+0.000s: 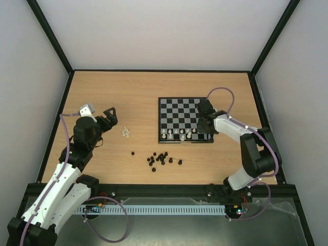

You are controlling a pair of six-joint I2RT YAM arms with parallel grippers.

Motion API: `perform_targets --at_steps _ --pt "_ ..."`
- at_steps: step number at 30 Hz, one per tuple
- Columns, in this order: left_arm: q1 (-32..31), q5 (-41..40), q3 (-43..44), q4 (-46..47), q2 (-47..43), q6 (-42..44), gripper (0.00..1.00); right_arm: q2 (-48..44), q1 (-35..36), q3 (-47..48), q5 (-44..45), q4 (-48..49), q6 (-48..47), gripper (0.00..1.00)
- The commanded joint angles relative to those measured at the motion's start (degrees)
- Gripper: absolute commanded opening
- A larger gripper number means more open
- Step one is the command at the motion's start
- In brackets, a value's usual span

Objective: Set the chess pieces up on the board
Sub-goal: Place the chess piece on the chessboard, then pick up the chess piece at the center of the board.

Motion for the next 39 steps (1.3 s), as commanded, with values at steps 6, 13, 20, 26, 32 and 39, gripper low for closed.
perform_targets --at_steps 6,13,20,26,32,39 --pt "0.36 0.28 -0.52 1.24 -0.19 0.34 0.99 1.24 -0.41 -1.51 -0.24 -0.03 -0.5 0.18" --pt "0.39 0.28 -0.52 1.16 -0.34 0.36 0.99 -0.29 -0.42 -1.41 -0.05 -0.46 -0.42 0.36" --pt "0.36 0.55 -0.7 1.48 -0.35 0.26 1.0 -5.09 -0.43 -0.86 1.58 -1.65 0.28 0.52" --pt "0.33 0.14 -0.88 1.68 -0.46 0.44 0.99 -10.92 -0.4 -0.61 2.42 -1.97 0.88 0.92" --pt "0.34 -0.07 -0.92 1.9 -0.04 0.55 0.99 -16.58 -0.4 -1.04 0.24 -0.78 0.78 0.99" --pt "0.32 -0.23 -0.82 1.5 -1.14 0.46 1.0 -19.18 -0.04 1.18 -5.67 -0.91 -0.03 0.99"
